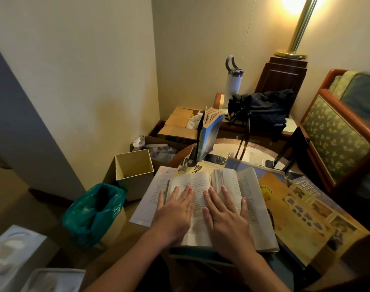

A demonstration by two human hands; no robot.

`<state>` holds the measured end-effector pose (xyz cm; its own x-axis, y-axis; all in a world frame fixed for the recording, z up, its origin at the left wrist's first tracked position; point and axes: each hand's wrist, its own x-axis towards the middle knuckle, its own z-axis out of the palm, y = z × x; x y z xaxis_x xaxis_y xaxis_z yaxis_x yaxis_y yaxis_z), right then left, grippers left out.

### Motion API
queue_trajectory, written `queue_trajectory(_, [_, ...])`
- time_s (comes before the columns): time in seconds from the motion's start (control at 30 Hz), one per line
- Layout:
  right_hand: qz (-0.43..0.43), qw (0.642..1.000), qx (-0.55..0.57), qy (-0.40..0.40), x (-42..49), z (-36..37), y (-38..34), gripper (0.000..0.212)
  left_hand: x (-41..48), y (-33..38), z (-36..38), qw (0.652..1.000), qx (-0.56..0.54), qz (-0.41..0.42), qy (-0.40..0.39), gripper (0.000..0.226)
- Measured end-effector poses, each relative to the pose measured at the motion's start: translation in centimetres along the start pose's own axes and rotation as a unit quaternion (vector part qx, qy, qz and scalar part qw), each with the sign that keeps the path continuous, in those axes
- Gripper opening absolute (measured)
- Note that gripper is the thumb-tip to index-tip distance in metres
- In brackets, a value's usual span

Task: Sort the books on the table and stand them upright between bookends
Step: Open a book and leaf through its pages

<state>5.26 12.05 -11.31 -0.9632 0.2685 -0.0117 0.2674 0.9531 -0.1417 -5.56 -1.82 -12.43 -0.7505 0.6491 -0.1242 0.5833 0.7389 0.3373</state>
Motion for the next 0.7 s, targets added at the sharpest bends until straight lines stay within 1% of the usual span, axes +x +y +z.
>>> queue_trajectory(0.13, [0.002, 1.000, -0.004, -0.004, 0.0, -0.1, -0.1, 0.055, 3.7, 0.0, -0.9, 1.000, -0.023, -0.010, 0.000, 0.053])
queue_trajectory(0.23, [0.002, 1.000, -0.004, -0.002, 0.0, -0.1, 0.0, 0.055, 4.2, 0.0, -0.4, 0.999, -0.043, -0.016, 0.019, 0.053])
queue_trajectory(0.33, [-0.004, 1.000, -0.007, 0.006, 0.0, 0.2, 0.0, 0.057, 2.2, -0.1, 0.6, 0.998, -0.042, -0.014, 0.041, 0.055])
queue_trajectory(0.43, [-0.007, 1.000, -0.002, 0.008, -0.1, 0.4, 0.1, 0.064, -0.8, -0.3, 1.1, 0.999, -0.035, -0.003, 0.039, 0.056])
queue_trajectory(0.5, [-0.012, 1.000, -0.005, 0.014, -0.1, 0.5, 0.2, 0.064, -3.0, -0.3, 1.6, 0.999, -0.029, 0.005, 0.040, 0.055])
queue_trajectory(0.63, [-0.013, 1.000, -0.017, -0.001, -0.1, 0.4, 0.3, 0.062, -5.9, -0.2, 2.2, 1.000, -0.029, 0.000, 0.012, 0.055])
queue_trajectory(0.7, [-0.016, 0.999, -0.027, -0.017, -0.2, 0.2, 0.2, 0.065, -6.1, -0.1, 1.8, 0.998, -0.064, -0.023, -0.017, 0.055])
